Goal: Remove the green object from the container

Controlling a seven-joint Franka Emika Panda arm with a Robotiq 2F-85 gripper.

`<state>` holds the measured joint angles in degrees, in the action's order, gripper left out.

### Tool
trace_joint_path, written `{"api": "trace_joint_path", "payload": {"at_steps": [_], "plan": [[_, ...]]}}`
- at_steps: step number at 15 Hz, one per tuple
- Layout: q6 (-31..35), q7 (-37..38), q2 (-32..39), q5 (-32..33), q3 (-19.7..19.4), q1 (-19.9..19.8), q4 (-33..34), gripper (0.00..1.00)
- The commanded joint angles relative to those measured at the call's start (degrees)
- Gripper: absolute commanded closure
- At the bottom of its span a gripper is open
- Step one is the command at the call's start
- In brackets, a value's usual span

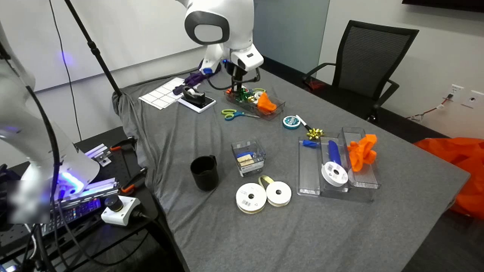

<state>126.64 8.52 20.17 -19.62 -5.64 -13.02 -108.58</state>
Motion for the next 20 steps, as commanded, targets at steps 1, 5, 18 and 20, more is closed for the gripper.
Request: {"api": "trace_joint_path", "payload": {"at_steps": [1, 5, 18, 20], "plan": [[0.4, 9.7, 1.6, -7.4, 1.4, 2.7, 4.7, 1.00], [0.0, 9.7, 0.4, -6.1, 0.8, 3.8, 3.8, 0.98], [22.5, 35.6, 13.9, -11.3, 2.1, 13.1, 9.5, 1.00], [25.2, 41.9, 18.0, -9.4, 1.3, 15.1, 12.1, 1.00]]}}
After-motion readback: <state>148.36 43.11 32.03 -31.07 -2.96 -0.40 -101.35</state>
